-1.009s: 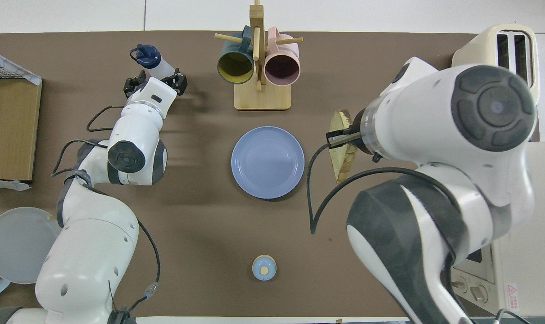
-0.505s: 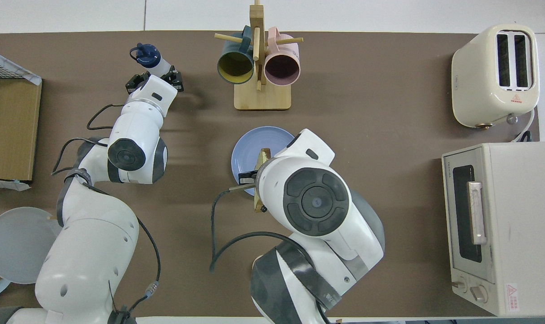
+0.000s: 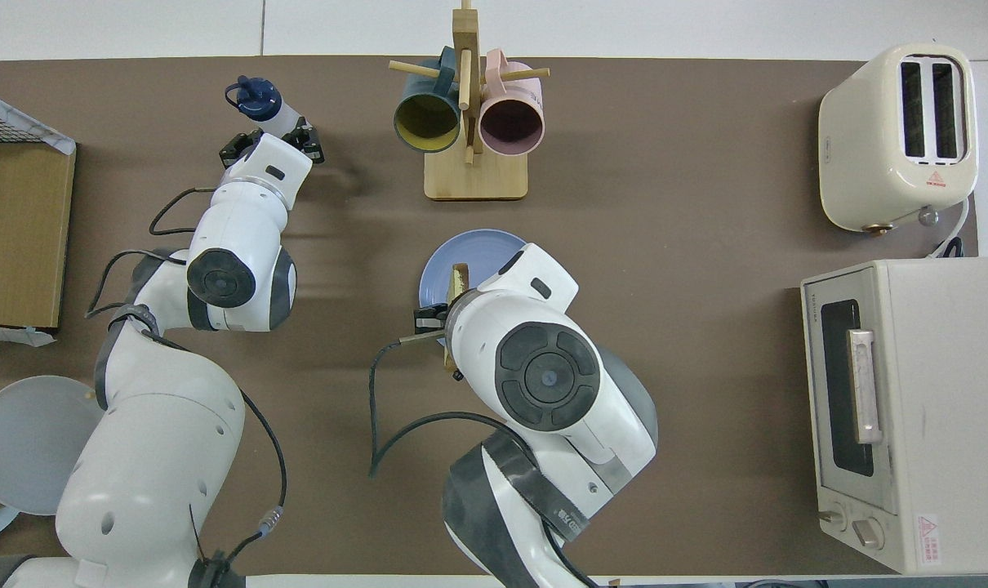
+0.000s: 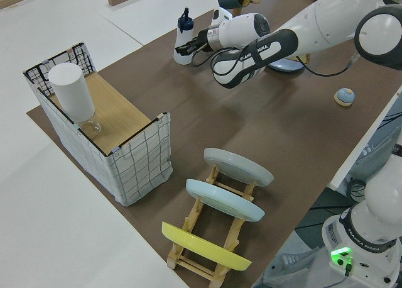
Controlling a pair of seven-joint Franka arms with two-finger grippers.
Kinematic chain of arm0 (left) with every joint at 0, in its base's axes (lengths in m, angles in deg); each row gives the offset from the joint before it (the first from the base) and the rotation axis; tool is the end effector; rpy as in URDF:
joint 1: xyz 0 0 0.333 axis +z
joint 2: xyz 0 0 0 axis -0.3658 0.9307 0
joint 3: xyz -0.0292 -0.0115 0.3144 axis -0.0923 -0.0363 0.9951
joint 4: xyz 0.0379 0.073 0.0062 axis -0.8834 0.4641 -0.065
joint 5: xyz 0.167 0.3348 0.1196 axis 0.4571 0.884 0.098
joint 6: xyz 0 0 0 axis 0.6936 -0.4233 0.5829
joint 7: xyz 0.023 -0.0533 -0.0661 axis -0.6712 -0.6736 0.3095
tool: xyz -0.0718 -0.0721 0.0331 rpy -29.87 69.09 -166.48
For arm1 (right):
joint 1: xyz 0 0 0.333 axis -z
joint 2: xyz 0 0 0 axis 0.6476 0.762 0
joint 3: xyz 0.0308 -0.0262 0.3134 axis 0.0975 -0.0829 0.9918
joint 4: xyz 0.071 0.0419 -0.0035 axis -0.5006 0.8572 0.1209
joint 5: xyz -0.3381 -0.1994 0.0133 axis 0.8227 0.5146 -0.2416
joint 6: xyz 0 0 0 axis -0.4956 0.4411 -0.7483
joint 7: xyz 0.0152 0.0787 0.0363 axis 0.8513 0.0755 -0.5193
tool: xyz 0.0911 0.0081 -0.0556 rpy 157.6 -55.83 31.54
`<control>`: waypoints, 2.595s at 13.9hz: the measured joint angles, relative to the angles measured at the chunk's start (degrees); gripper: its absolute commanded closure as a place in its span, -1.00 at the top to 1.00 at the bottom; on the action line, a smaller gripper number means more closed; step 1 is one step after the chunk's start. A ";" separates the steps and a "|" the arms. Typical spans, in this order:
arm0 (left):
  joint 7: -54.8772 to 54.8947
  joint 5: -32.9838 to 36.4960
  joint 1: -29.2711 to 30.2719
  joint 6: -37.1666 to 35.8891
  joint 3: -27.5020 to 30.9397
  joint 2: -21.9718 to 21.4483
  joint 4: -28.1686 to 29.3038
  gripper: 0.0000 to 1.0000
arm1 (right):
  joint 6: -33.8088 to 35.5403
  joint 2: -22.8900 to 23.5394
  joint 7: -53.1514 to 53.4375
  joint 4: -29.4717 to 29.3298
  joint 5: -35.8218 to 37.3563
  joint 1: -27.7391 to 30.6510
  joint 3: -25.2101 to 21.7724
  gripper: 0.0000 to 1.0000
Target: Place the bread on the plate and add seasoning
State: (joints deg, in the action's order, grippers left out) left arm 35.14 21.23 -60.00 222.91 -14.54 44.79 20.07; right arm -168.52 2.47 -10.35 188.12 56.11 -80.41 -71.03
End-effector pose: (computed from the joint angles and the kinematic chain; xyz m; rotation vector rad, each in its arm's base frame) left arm 0.6586 -0.1670 0.2769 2.8201 0.0072 1.3615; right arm 0.4820 0.4020 0.4393 -2.9020 -0.0659 -0.3598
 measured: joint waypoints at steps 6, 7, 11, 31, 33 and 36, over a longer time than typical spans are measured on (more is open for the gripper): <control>0.44 4.07 1.97 -0.08 0.09 0.01 -0.85 -1.00 | -7.48 -0.11 0.00 3.28 0.00 0.00 -0.06 -1.00; 0.44 5.44 2.51 -0.24 0.12 0.00 -1.21 -1.00 | -8.50 -0.14 0.00 3.51 0.00 0.03 -0.11 -1.00; 0.46 7.84 4.20 -4.83 0.10 0.01 -3.67 -1.00 | -11.51 -0.17 -1.54 5.31 0.00 1.21 -0.29 -1.00; 4.14 8.00 19.39 -36.28 -15.54 -0.05 -23.07 -1.00 | -8.88 -5.32 -3.24 13.12 -1.98 5.11 -0.12 1.00; 4.43 8.00 19.74 -38.90 -16.02 -0.44 -24.23 -1.00 | -6.81 -5.19 -3.25 10.57 -4.15 5.09 0.00 1.00; 5.79 7.84 19.94 -44.89 -16.72 -3.88 -24.79 -1.00 | 7.57 -3.53 -3.24 -0.84 -6.88 5.34 -0.29 1.00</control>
State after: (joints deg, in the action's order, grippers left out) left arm 40.93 29.07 -40.07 178.02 -31.26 40.92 -4.72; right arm -160.95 -1.05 -13.59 187.28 49.23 -75.07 -71.33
